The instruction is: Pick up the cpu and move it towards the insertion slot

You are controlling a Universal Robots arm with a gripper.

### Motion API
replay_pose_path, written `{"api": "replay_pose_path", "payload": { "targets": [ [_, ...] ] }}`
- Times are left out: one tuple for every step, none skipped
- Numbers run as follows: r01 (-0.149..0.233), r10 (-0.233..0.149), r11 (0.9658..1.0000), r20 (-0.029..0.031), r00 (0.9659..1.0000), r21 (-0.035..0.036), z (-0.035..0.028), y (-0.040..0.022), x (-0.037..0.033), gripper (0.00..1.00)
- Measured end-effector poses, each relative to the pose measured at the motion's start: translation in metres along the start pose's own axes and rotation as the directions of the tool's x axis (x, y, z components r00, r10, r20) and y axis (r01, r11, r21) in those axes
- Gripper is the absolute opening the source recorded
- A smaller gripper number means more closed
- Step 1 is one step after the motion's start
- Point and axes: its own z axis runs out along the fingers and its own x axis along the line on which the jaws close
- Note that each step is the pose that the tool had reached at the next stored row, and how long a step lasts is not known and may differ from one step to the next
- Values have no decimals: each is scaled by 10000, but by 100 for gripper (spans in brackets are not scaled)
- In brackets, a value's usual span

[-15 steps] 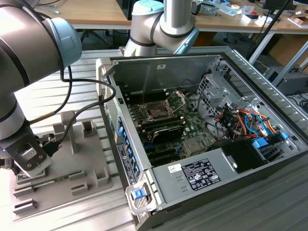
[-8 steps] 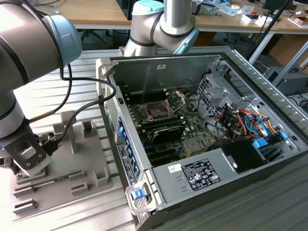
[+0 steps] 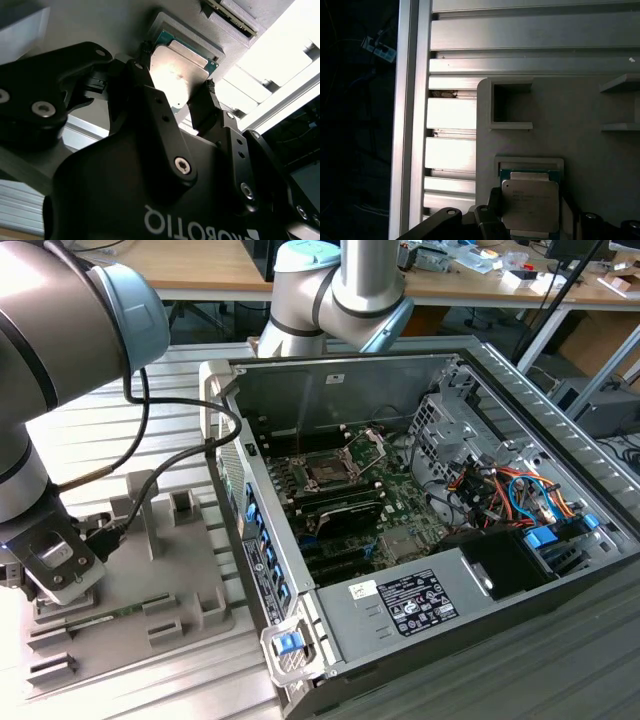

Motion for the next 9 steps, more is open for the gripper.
{"api": "replay_pose_path", "payload": {
  "targets": [
    [0,0,10000,2,10000,-1,-3,0,0,55],
    [0,0,10000,3,10000,-1,-4,0,0,55],
    [0,0,10000,0,10000,0,-7,0,0,55],
    [0,0,10000,1,10000,-1,-8,0,0,55],
    [0,0,10000,0,10000,0,-12,0,0,55],
    [0,0,10000,-1,10000,1,-15,0,0,55],
    [0,0,10000,-1,10000,1,-17,1,0,55],
    [0,0,10000,0,10000,0,-22,1,0,55],
    [0,0,10000,-1,10000,1,-30,1,0,55]
  ]
}}
